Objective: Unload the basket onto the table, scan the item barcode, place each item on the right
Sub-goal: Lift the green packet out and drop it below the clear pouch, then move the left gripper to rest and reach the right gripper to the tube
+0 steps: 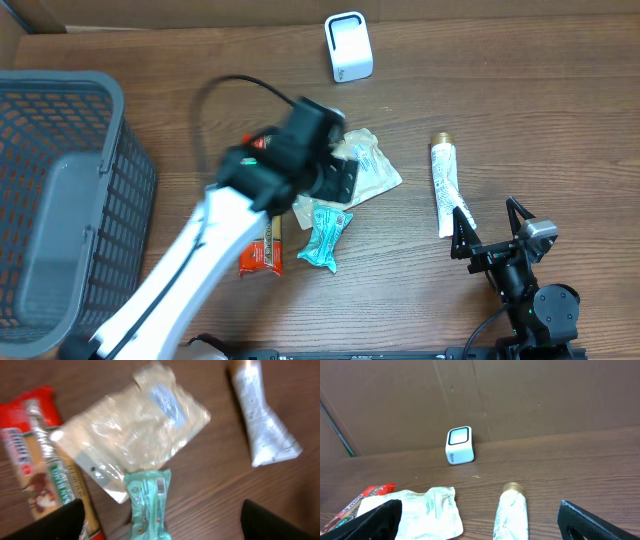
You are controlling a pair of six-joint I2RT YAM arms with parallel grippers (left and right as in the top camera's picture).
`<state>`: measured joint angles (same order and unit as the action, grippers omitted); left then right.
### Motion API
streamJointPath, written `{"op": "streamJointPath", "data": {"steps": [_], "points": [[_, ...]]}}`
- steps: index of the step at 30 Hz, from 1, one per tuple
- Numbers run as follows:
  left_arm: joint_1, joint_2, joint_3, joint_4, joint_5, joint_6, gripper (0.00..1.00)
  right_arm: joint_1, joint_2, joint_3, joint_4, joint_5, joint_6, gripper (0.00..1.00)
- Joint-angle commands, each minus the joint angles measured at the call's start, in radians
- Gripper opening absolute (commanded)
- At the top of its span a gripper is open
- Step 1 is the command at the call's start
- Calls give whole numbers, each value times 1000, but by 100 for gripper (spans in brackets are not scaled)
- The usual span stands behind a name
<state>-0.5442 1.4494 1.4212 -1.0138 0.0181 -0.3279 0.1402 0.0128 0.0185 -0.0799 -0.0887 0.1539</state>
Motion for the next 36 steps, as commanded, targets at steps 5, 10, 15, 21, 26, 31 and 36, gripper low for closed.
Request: {"op": "streamJointPath", "data": {"steps": [5,10,15,21,26,31,36], "points": [[200,-145,80,-89,62,-88,100,10,-10,-11,3,10,3,100],[349,-188,80,-148,58,-88,100,10,-10,-11,4,6,4,100],[520,-211,80,-191,65,-87,100,10,-10,-10,11,-48,50,100],[657,-213,80,-188,123,1,99,10,11,-2,10,-177,68,100],[655,-200,79,-193,129,111,100,9,101,52,-8,-259,135,100],[655,-185,79,-193,119,112,99,9,304,212,-54,-327,134,100],[655,-165,79,-193,82,111,100,9,596,484,-242,-387,60,100]]}}
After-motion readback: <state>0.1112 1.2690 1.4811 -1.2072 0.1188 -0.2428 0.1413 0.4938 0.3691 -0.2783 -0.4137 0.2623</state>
